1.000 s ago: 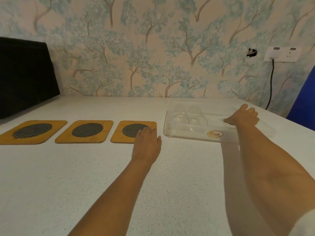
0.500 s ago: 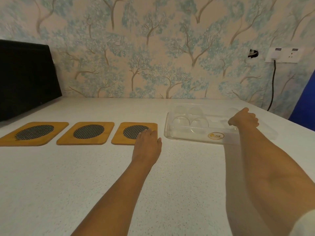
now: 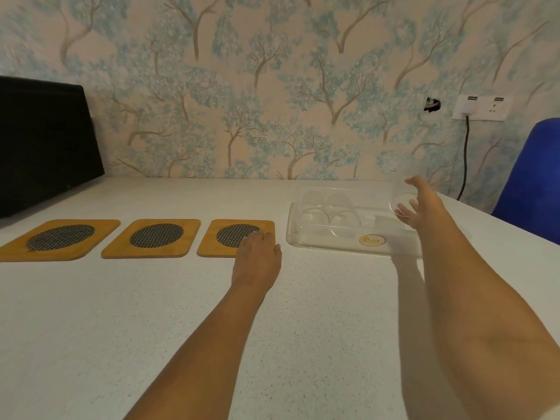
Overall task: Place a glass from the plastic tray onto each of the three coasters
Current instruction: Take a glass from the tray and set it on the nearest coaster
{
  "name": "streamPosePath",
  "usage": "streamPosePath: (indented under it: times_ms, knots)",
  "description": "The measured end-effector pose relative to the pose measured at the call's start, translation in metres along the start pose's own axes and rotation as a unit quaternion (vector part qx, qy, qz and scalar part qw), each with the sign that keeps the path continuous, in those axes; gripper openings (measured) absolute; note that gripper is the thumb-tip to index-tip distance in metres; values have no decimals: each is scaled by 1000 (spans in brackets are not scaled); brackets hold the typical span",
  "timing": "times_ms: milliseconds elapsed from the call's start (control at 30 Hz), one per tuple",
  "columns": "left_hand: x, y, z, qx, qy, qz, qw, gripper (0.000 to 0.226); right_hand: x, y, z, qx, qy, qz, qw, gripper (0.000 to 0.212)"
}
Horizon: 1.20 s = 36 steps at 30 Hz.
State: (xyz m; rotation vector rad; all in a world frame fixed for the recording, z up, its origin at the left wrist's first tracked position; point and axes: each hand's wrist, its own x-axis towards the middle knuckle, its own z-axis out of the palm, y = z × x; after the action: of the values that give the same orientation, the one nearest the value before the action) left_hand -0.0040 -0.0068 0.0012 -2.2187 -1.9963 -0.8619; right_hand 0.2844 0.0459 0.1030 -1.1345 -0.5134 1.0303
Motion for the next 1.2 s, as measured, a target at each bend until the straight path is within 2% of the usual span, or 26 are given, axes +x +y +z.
streamPosePath:
  times_ms: [133,267,400,533,700,733,867,933,1033,1133,1200]
  knots:
    - [-5,-3,-2,-6,9,6,1000,40,-16,4,7,208,-82,50,973,79]
    - [-9,-10,-4,-3,2,7,1000,44,-31,8,24,252,-110,51,960,88]
    - [-14,-18,-10,-7,-9,6,1000,45,-45,12,39,261,-118,50,957,79]
    - [-22,-29,-17,-4,4,4,1000,44,-63,18,54,179,-147,29,972,61]
    - [-32,-45,-27,-10,13,-2,1000,43,-91,29,79,85,-158,-8,984,21]
    - [-34,-47,-30,-10,13,-3,1000,43,-94,31,84,73,-163,-14,984,24]
    - [-42,-58,-38,-1,11,-10,1000,45,-110,44,102,48,-179,-42,982,63]
    - [-46,-65,-42,-1,7,-14,1000,46,-118,50,110,41,-182,-56,981,71]
    - [-50,-74,-48,3,-2,-16,1000,46,-129,53,122,15,-184,-54,981,61]
    - [-52,-78,-52,8,-11,-14,1000,46,-139,55,136,-24,-202,-50,978,32]
    - [-53,-78,-52,11,-11,-10,1000,46,-144,58,146,-53,-214,-47,974,30]
